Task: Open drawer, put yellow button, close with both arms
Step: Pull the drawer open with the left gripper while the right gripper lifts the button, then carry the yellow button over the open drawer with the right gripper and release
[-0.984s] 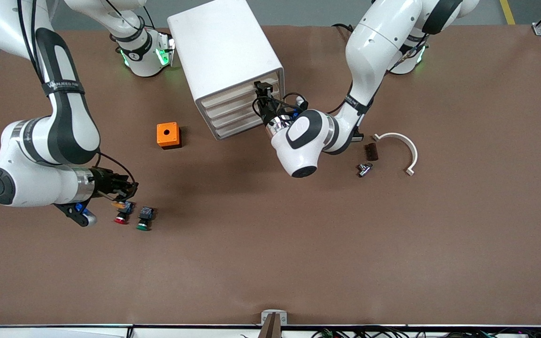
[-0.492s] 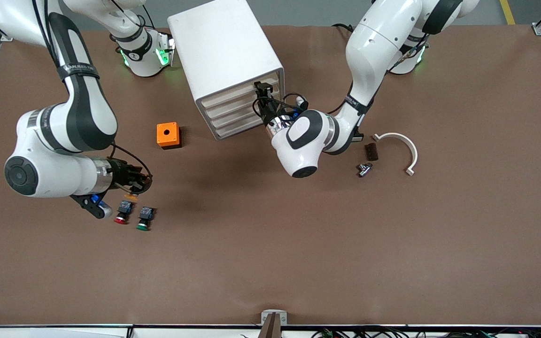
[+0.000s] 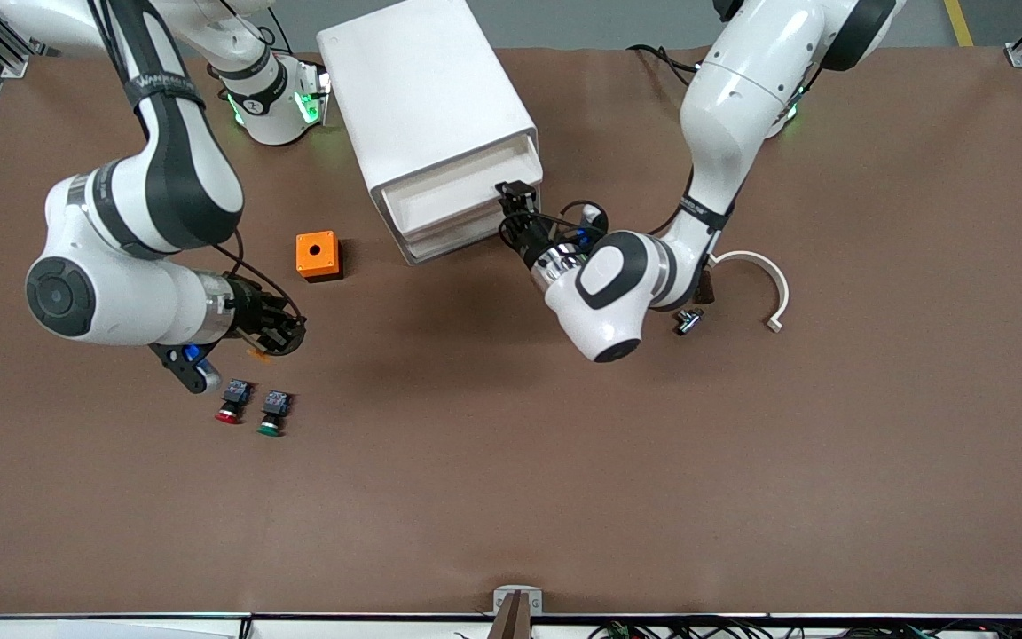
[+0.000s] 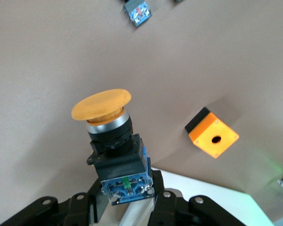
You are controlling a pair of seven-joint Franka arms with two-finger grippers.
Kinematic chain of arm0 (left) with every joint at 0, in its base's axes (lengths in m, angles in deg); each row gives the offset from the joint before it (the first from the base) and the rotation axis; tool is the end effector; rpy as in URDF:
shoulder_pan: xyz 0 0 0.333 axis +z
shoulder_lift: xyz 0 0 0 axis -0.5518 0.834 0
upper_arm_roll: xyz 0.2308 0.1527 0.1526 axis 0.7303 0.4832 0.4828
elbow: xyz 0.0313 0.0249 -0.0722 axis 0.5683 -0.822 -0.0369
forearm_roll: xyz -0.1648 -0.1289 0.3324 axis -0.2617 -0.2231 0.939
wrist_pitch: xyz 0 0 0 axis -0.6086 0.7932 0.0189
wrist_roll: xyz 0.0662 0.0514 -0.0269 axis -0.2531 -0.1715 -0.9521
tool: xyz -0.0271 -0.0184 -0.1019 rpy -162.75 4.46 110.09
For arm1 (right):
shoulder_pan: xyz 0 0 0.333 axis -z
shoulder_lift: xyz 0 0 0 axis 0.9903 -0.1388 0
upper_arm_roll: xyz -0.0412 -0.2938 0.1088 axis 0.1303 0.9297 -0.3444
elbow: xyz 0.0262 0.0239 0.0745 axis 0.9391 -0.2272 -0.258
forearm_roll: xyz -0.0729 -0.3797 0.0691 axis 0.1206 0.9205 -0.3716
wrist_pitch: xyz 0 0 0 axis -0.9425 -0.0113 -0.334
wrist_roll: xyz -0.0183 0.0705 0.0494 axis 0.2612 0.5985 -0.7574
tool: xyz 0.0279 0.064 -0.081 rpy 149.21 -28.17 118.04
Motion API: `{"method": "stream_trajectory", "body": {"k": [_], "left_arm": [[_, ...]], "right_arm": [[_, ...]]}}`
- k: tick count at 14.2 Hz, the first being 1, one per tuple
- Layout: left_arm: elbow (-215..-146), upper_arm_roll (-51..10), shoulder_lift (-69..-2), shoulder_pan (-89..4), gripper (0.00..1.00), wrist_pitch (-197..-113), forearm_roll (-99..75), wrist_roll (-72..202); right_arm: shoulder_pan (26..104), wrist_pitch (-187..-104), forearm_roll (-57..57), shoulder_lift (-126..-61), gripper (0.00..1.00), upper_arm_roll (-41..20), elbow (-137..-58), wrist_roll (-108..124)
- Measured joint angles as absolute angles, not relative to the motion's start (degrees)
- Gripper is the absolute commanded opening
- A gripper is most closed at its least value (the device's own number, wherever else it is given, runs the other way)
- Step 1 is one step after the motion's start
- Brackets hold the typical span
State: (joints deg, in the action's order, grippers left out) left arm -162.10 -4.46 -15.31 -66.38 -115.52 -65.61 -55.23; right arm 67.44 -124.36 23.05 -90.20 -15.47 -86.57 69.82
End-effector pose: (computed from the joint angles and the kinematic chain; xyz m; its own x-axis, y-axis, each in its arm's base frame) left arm 0.4801 -0.4630 0.2498 -0.4412 0.8790 -0.1811 0.2702 -0.0624 -0.9608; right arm 0.6114 0.1796 0.4332 0.6500 -0.6845 -0.3301 -0.7012 -0.7076 0.0867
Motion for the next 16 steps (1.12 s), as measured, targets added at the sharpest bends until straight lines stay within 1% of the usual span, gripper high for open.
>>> {"method": "stream_trajectory", "body": {"k": [2, 3, 5, 10, 13, 15, 16], "left_arm": [[-162.0, -4.4, -15.3, -64.9, 0.12, -115.5, -65.8, -55.3], [-161.9, -4.4, -15.3, -64.4, 0.13, -115.6, -65.8, -55.3], [-161.6, -4.4, -15.3, -63.5, 0.13, -115.9, -65.8, -55.3], [-160.9, -3.9, -15.3, -61.2, 0.15, -116.5, -65.8, -55.3], [-160.5, -3.4, -15.3, -60.4, 0.17, -116.7, -65.8, -55.3], [-160.5, -3.1, -15.3, -59.8, 0.20, -117.0, -65.8, -55.0], [-160.5, -3.0, -15.3, -59.6, 0.26, -117.1, -65.8, -54.9]], "right_arm": [[65.6, -123.8, 23.0, -88.5, 0.05, -15.5, -86.4, 74.6], [64.8, -123.4, 22.9, -87.7, 0.07, -15.5, -86.4, 76.7], [63.3, -121.9, 22.5, -86.7, 0.07, -15.5, -86.4, 78.9], [57.1, -121.2, 19.2, -86.6, 0.05, -15.6, -86.5, 91.1], [52.2, -123.0, 19.1, -86.6, 0.05, -15.6, -86.5, 99.2], [49.1, -125.7, 19.1, -86.6, 0.05, -15.6, -86.8, 104.3], [47.5, -127.6, 19.1, -86.7, 0.04, -15.6, -87.2, 106.7]]}}
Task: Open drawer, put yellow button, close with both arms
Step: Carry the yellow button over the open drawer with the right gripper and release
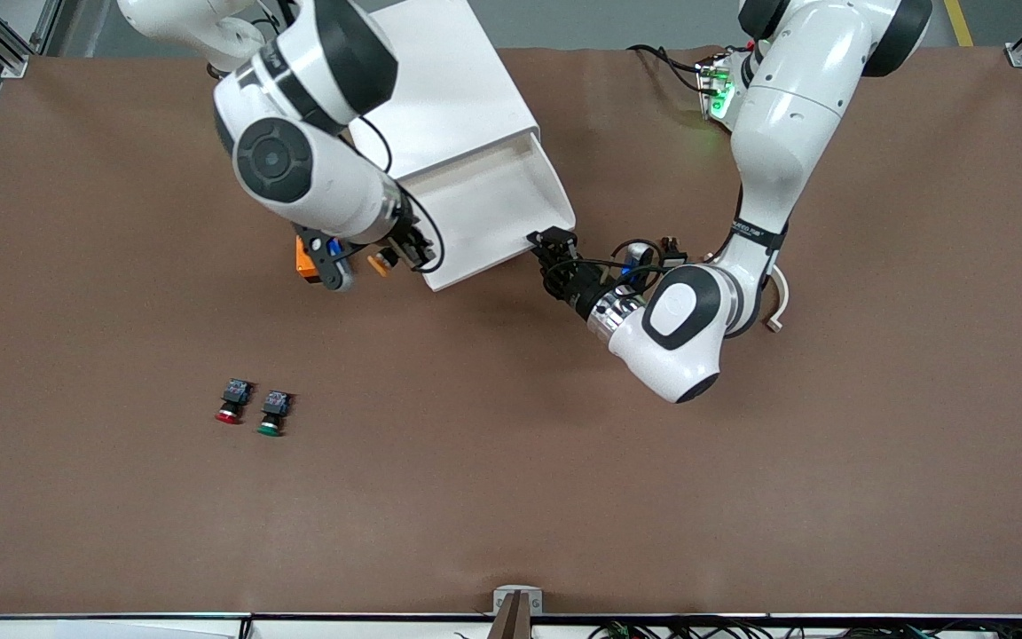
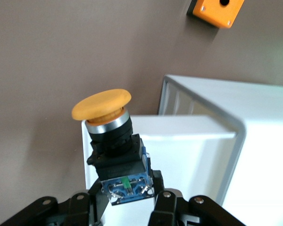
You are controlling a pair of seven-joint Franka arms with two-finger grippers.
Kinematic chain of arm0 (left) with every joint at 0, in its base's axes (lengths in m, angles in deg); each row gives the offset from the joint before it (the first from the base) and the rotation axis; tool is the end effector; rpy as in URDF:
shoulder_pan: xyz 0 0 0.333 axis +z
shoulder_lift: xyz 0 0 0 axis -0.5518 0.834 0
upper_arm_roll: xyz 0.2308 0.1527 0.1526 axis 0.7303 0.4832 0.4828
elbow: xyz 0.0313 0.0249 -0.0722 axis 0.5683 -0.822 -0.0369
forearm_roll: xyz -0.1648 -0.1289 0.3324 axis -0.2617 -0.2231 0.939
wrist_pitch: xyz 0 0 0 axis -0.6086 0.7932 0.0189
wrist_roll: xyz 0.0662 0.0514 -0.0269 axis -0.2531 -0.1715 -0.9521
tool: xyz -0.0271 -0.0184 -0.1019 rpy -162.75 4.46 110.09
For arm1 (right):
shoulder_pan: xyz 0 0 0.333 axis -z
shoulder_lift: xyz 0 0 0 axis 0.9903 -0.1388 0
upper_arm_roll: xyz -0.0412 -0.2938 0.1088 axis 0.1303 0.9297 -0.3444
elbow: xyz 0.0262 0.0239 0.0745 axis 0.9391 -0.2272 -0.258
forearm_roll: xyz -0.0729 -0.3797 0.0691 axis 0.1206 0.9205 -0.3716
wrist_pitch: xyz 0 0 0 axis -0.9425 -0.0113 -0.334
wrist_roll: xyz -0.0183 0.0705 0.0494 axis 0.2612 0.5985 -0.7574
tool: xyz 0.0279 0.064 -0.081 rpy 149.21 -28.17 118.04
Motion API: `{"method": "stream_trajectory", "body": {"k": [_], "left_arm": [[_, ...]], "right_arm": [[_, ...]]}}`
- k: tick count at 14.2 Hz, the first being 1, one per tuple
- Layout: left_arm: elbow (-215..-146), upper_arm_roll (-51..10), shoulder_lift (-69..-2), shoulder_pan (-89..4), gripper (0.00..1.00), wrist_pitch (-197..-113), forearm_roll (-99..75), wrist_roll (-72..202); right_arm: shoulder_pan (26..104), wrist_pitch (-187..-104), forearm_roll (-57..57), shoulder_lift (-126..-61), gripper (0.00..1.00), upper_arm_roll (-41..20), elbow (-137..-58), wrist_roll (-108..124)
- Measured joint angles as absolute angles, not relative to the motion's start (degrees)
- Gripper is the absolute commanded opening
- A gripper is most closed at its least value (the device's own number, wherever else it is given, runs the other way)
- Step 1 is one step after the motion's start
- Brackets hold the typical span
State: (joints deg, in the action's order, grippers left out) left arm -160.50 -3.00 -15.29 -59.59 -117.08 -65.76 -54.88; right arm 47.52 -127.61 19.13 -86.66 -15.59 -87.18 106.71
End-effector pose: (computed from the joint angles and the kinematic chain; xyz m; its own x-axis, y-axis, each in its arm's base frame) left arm 0.5490 -0.3953 0.2569 -0.5627 0.8004 -0.2066 0.3266 -0.0143 -0.9451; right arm 0.5089 0.3812 0.4729 0.4084 -0.8667 -0.2865 -0.8684 -0.4656 0.1706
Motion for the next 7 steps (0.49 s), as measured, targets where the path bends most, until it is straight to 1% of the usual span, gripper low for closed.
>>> {"method": "stream_trajectory", "body": {"k": [1, 2, 4, 7], "left_arm": [[-160.5, -3.0, -15.3, -59.5, 0.44, -117.1, -65.8, -54.8], [-160.5, -2.8, -15.3, -59.5, 0.65, -117.1, -65.8, -54.6], [-160.6, -2.3, -15.2, -59.4, 0.99, -117.1, -65.7, -54.1], [-160.5, -2.1, -15.2, -59.1, 1.00, -117.1, -65.7, -50.7]], "right_arm": [[46.0, -129.5, 19.1, -86.7, 0.04, -15.6, -87.7, 109.2], [44.7, -131.2, 19.1, -86.7, 0.04, -15.6, -88.1, 111.6], [42.7, -134.5, 19.1, -86.8, 0.04, -15.6, -88.8, 115.9], [40.4, -141.4, 19.1, -86.8, 0.05, -15.6, -91.4, 121.7]]}}
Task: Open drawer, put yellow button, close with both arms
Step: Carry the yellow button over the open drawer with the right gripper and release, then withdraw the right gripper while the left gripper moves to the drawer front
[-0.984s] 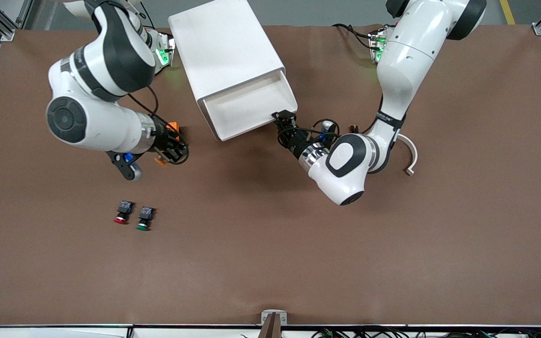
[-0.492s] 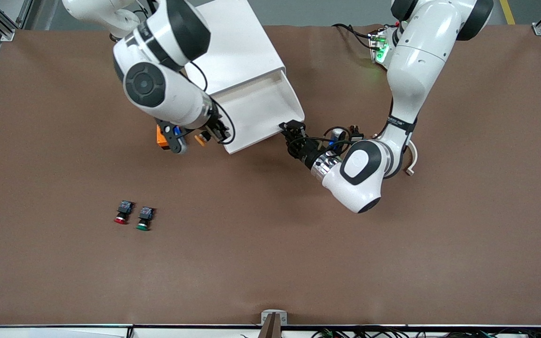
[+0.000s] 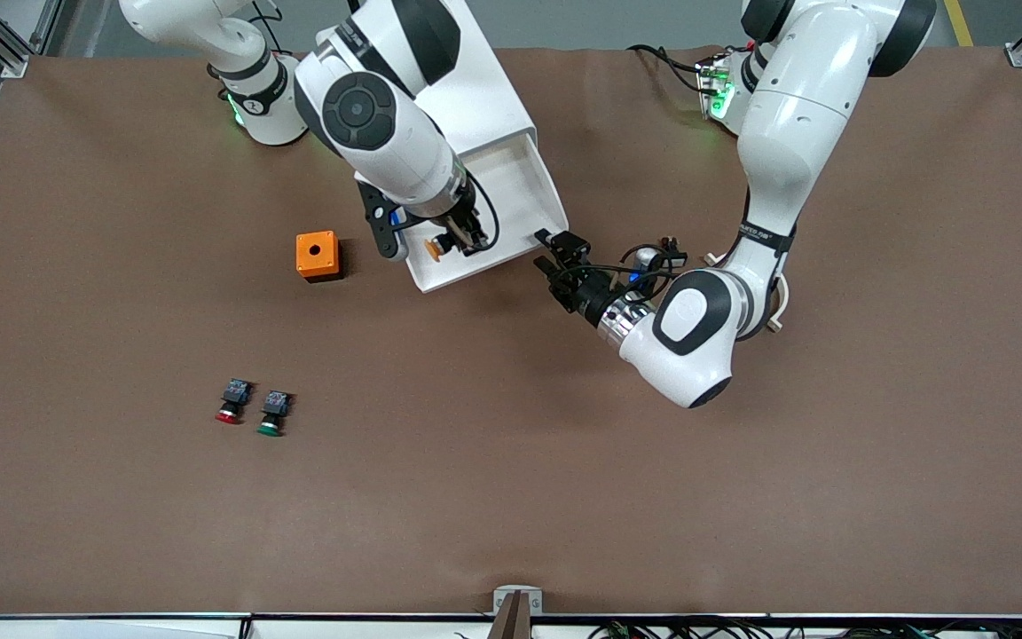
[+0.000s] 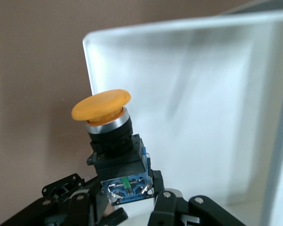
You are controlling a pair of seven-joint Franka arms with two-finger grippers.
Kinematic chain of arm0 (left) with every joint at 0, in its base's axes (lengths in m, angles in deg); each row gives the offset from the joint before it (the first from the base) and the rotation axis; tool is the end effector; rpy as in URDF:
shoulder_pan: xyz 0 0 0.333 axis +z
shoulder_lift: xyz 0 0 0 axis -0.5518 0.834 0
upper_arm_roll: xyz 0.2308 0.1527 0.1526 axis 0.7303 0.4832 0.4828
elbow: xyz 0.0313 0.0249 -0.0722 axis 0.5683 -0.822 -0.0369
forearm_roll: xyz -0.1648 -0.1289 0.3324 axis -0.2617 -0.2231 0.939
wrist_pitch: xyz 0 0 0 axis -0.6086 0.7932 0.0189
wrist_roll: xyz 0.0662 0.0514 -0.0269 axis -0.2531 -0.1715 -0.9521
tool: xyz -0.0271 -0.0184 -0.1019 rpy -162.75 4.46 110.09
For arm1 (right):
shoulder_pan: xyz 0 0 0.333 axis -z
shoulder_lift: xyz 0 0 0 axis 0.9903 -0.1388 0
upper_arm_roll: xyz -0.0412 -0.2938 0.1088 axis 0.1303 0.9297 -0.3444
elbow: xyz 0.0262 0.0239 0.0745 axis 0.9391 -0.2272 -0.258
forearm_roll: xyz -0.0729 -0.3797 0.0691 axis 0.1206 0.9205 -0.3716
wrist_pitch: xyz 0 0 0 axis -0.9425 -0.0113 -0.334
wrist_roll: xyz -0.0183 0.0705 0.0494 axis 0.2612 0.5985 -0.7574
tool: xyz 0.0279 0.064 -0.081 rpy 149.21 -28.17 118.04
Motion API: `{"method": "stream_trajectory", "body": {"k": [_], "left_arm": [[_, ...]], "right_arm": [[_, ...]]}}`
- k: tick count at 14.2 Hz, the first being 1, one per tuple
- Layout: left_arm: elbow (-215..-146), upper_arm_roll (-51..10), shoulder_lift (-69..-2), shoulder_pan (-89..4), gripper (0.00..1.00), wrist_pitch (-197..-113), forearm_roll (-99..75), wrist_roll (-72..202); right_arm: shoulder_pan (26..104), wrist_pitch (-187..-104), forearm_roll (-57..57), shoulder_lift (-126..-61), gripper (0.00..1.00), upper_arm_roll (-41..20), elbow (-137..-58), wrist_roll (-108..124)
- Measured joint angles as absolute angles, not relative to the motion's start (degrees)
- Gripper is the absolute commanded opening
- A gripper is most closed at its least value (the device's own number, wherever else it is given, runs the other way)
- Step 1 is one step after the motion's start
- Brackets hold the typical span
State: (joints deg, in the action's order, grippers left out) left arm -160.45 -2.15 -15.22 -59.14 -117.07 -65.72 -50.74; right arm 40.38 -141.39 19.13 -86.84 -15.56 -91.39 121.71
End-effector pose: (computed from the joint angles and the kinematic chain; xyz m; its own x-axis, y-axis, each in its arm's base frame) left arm 0.5565 -0.3845 0.2552 -0.5505 0.7905 -0.2686 0.3716 -0.0561 -0.9267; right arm 0.4754 0.4456 0.4544 0.2541 -0.9273 -0.2747 -0.9531 -0.2884 0.0918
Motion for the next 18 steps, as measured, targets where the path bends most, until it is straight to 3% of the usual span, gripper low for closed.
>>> {"method": "stream_trajectory", "body": {"k": [1, 7, 8, 10, 14, 18], "left_arm": [[-160.3, -2.2, -15.2, -59.1, 1.00, -117.0, -65.7, -48.5], [-156.5, -2.2, -15.3, -57.7, 1.00, -109.6, -65.7, -24.9], [-155.1, -2.1, -15.4, -57.7, 1.00, -108.7, -65.6, -21.5], [-152.9, -1.3, -15.4, -57.7, 1.00, -108.4, -63.9, -15.9], [-150.7, 3.4, -15.4, -57.8, 1.00, -108.8, -60.7, -4.2], [-148.5, 4.4, -17.7, -58.3, 1.00, -116.2, -51.8, 3.9]], "right_arm": [[39.5, -143.7, 19.1, -86.9, 0.06, -15.6, -92.6, 123.2], [37.0, -148.9, 19.1, -87.1, 0.38, -15.5, -96.7, 125.3], [37.0, -148.9, 19.1, -87.1, 0.51, -15.4, -96.7, 125.3], [37.0, -148.9, 19.5, -87.1, 1.00, -15.2, -96.7, 125.2], [36.9, -148.9, 25.9, -87.1, 1.00, -15.3, -96.7, 125.1], [38.5, -147.5, 27.4, -86.8, 1.00, -14.1, -95.7, 116.5]]}}
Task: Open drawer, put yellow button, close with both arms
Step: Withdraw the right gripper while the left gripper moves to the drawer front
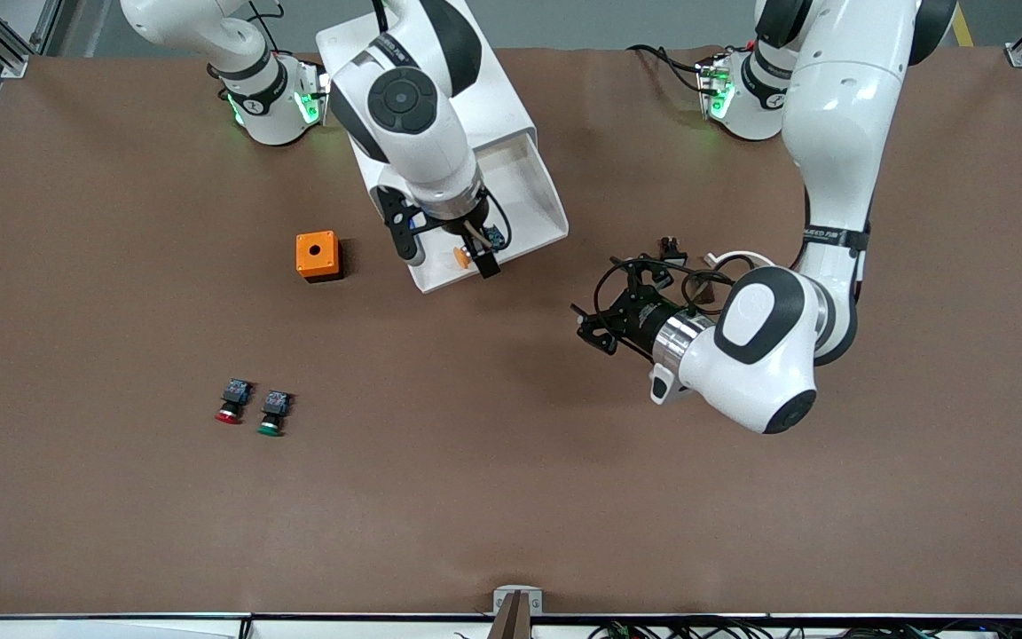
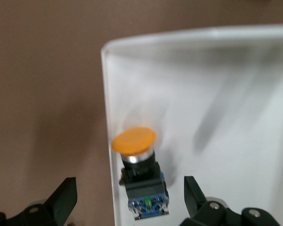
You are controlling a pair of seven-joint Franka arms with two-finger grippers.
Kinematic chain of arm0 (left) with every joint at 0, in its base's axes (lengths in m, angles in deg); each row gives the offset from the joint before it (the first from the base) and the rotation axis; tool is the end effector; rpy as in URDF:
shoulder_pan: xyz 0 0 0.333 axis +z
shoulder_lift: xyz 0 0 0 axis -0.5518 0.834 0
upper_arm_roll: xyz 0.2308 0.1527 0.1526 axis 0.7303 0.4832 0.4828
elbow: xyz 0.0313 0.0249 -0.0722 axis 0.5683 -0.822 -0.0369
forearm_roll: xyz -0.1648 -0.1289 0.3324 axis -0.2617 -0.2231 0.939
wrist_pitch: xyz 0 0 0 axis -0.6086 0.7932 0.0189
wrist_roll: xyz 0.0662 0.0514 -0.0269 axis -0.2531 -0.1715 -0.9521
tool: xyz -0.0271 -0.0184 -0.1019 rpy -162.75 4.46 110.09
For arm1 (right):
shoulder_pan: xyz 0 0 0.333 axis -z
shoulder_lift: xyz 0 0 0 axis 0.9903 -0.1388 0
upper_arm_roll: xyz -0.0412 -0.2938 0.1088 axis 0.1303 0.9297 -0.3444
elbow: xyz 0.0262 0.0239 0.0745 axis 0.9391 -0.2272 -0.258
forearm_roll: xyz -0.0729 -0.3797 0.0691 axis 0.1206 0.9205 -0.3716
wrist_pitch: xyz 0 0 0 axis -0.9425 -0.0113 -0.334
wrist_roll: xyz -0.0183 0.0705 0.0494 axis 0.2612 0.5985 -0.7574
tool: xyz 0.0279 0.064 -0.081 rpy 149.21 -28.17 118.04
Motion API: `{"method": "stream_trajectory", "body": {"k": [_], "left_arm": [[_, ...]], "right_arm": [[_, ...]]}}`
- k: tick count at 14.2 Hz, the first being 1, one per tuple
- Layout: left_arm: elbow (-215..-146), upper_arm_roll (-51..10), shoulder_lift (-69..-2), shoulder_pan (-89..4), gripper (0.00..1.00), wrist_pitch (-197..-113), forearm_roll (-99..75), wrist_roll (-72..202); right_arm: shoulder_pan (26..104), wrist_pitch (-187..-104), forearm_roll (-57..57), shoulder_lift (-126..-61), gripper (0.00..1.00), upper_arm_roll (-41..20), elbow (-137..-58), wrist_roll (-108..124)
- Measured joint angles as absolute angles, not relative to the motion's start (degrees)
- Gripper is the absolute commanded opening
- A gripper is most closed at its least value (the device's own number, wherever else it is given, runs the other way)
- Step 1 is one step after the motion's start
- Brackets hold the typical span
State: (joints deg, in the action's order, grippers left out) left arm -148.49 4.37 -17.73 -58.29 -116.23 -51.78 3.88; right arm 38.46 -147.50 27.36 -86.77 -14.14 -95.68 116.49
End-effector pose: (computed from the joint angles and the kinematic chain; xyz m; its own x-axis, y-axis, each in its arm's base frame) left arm 0.6239 -0.3246 0.3433 0.2884 0.5538 -0.7811 0.7249 -0.6592 -0.1997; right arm 0.4763 0.4401 0.4267 0.4027 -0.9024 -0.1535 -0.9138 -0.4061 -0.0099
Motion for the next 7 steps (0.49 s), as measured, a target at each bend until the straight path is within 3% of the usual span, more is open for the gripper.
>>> {"method": "stream_trajectory", "body": {"k": [7], "left_arm": [[-148.4, 4.4, -21.5, -63.0, 1.00, -129.5, -38.3, 5.6]], "right_arm": [[55.0, -133.6, 27.5, -86.1, 1.00, -13.0, -86.7, 83.6]]}}
